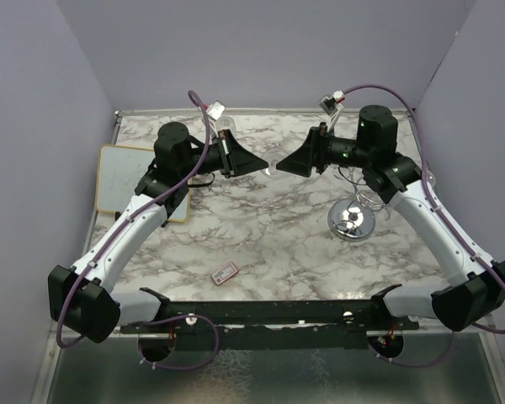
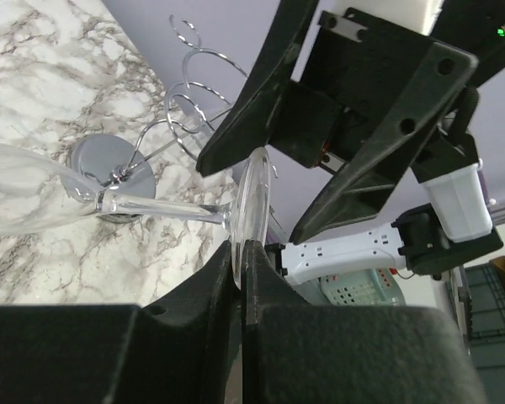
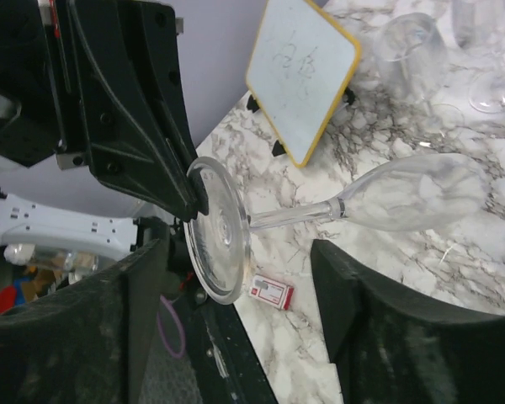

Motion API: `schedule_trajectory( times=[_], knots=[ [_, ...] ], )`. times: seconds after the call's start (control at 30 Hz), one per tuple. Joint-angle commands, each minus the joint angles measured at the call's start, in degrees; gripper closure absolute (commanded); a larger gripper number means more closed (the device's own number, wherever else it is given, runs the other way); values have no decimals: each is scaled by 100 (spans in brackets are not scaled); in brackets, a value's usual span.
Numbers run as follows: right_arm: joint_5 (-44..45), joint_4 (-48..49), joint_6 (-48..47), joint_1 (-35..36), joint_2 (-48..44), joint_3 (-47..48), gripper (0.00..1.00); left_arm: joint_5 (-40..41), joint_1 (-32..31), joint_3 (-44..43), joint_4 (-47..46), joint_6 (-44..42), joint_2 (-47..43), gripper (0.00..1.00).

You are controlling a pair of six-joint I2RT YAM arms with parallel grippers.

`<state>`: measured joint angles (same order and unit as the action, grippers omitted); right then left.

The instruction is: Take the wine glass off the wine glass rack

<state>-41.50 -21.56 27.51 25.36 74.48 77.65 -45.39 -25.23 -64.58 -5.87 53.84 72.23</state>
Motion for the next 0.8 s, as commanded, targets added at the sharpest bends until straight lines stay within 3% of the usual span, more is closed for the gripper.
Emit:
schedule_trajectory(
  times=[0.0, 0.27, 0.4, 0.6, 0.77],
  knots=[
    [-978, 811, 358, -40, -17, -234, 41, -378, 6, -27, -542, -180, -281, 100],
    [-1253, 1549, 905, -40, -142, -555, 62, -481, 10, -58, -271, -500, -351, 100],
    [-1231, 1619, 917, -41, -153, -647, 88, -525, 3, -63, -198, -636, -434, 100],
    [-1106, 1337, 360, -40, -154, -576, 99, -646, 8, -172, 117, -992, -540, 98],
    [-774, 1131, -1447, -41, -567, -744, 99, -351, 4, -322, 606, -1414, -731, 43]
  ],
)
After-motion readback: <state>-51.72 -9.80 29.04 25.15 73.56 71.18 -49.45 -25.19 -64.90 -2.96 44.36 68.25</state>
